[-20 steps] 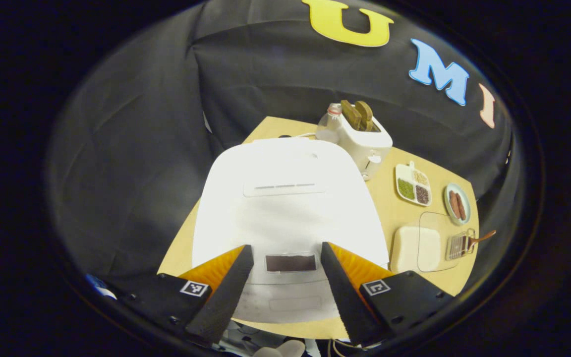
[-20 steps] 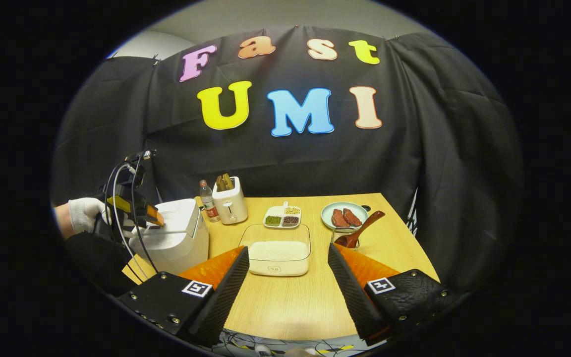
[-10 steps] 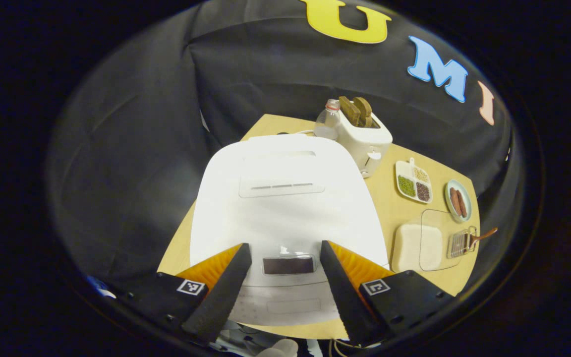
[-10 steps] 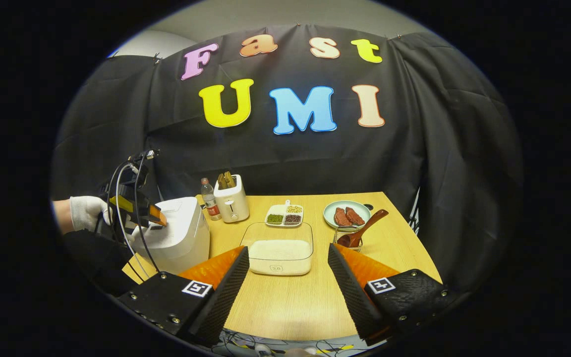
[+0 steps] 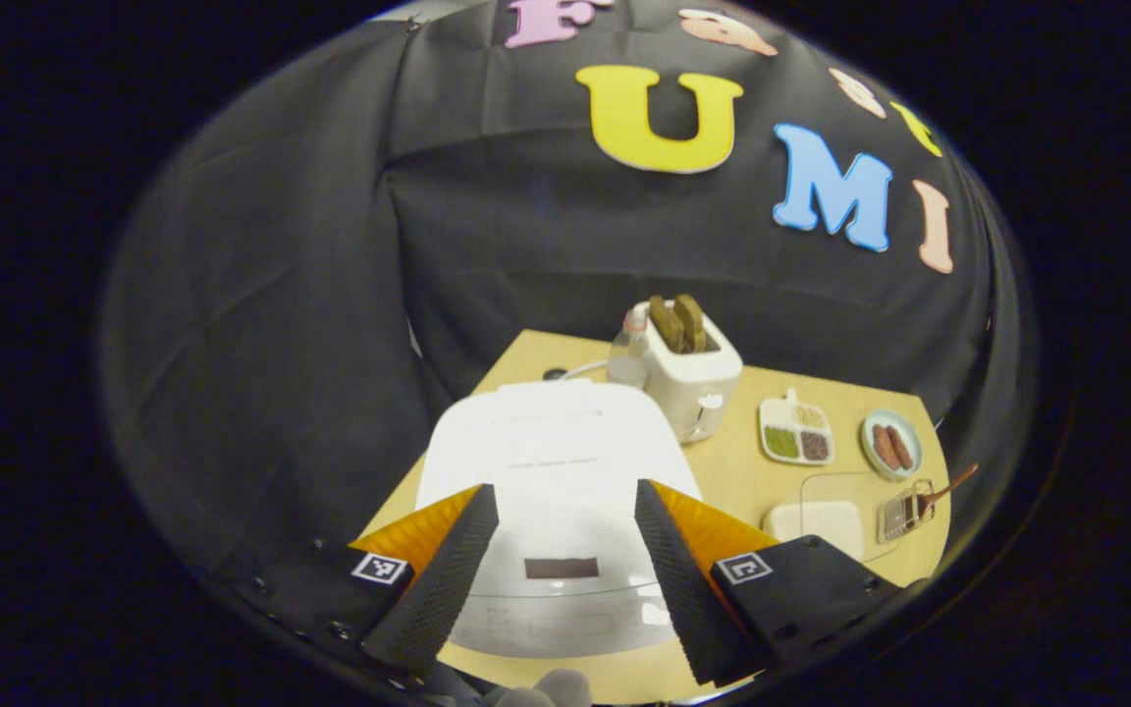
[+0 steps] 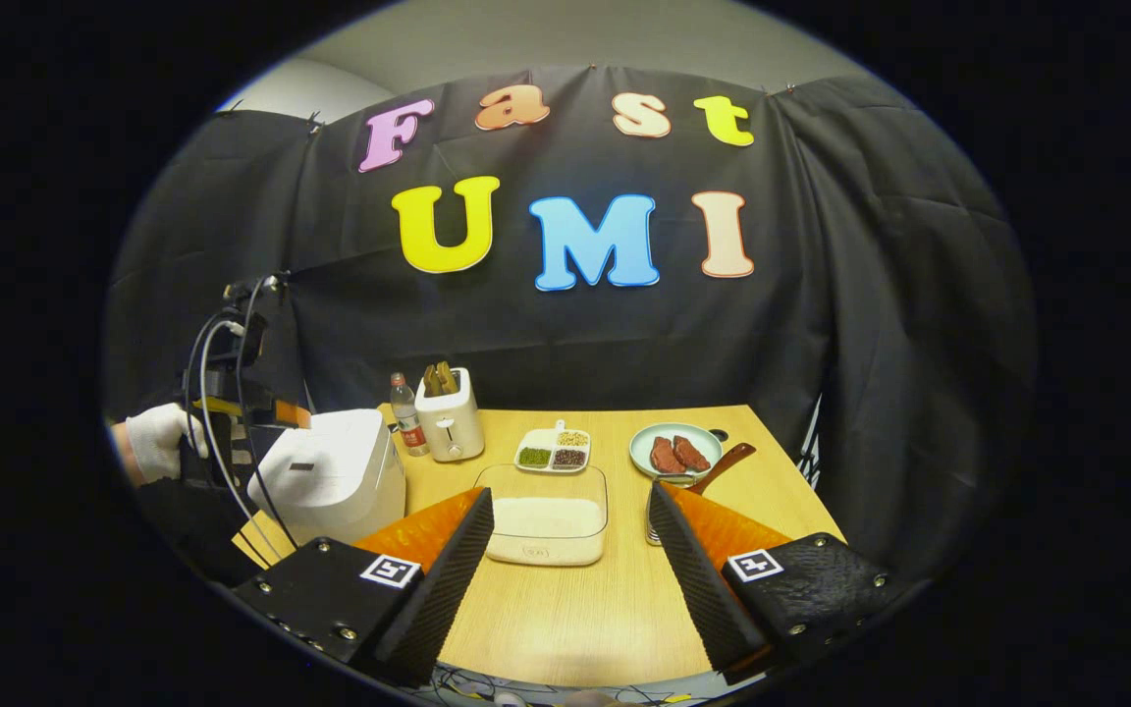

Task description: Close the left gripper, press the button to open the rice cooker; take a wooden spoon from the chopstick holder with the right hand, scoop a spoonful of rice and pour it into the rice cooker, then put the wooden spoon back into the chopstick holder.

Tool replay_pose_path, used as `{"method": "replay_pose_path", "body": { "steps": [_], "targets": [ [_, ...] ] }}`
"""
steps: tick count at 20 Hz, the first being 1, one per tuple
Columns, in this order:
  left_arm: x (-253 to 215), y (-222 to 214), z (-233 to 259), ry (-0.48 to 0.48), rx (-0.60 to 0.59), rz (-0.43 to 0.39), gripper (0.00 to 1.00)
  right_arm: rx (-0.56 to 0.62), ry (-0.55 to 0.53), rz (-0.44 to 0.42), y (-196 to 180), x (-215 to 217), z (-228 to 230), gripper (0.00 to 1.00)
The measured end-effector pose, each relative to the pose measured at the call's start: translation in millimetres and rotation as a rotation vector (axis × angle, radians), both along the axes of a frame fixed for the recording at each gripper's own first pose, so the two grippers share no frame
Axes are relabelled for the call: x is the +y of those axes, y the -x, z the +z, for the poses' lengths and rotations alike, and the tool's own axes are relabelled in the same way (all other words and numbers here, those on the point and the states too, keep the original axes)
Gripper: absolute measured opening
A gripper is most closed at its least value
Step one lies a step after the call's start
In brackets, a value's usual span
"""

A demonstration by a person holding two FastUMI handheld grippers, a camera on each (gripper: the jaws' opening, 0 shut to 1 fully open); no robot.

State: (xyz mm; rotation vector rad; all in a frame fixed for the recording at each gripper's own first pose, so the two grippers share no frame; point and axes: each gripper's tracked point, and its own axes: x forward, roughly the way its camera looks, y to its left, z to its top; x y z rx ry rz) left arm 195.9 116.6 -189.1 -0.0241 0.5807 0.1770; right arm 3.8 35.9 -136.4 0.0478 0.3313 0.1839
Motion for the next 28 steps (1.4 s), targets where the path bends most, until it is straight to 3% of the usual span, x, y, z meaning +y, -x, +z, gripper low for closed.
{"method": "replay_pose_path", "body": {
  "steps": [4,10,11,12,15,16,17,28],
  "targets": [
    [-38,23,106,-0.040,-0.292,-0.066,0.97,-0.057,-0.008,-0.026,-9,-5,22,0.98],
    [-86,107,197,-0.035,-0.513,-0.146,0.97,-0.136,-0.003,-0.062,-18,-16,51,0.98],
    [-91,121,203,-0.040,-0.537,-0.150,0.97,-0.146,-0.006,-0.068,-18,-17,53,0.93],
    [-95,136,206,-0.043,-0.553,-0.152,0.97,-0.160,-0.011,-0.074,-19,-20,58,0.98],
    [-98,160,197,-0.059,-0.565,-0.168,0.97,-0.180,-0.014,-0.077,-17,-21,64,0.98],
    [-100,167,190,-0.061,-0.558,-0.174,0.97,-0.188,-0.014,-0.080,-16,-23,68,0.93],
    [-98,173,185,-0.060,-0.552,-0.164,0.97,-0.201,-0.015,-0.078,-16,-22,74,0.98],
    [-90,182,178,-0.099,-0.555,-0.154,0.97,-0.277,-0.014,-0.083,-16,-21,100,0.98]
  ]
}}
